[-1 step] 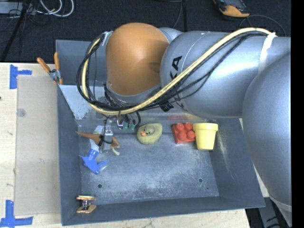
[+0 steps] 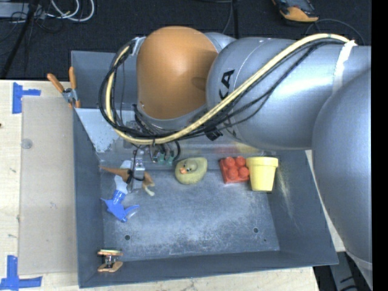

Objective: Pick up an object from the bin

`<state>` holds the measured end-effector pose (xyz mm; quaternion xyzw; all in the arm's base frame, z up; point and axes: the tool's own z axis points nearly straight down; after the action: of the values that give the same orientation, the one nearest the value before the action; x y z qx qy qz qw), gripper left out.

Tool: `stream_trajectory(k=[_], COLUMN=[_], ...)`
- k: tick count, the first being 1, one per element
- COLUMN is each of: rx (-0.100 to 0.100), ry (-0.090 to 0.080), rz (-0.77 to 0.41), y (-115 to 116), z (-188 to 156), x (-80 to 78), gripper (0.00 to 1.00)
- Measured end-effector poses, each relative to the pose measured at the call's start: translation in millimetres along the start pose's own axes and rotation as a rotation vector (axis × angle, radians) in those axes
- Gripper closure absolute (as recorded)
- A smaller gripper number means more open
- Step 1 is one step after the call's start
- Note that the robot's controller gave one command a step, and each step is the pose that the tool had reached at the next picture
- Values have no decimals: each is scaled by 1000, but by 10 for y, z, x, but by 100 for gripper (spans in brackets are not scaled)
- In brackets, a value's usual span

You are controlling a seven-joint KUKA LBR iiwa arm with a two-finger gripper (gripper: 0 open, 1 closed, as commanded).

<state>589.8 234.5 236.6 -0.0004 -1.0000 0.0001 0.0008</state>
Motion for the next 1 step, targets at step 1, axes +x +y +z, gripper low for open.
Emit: stream_trajectory(k=[1], rx=[0], ry=[1], rz=[-183], y=[15], z=[496], x=[-10], gripper=[0])
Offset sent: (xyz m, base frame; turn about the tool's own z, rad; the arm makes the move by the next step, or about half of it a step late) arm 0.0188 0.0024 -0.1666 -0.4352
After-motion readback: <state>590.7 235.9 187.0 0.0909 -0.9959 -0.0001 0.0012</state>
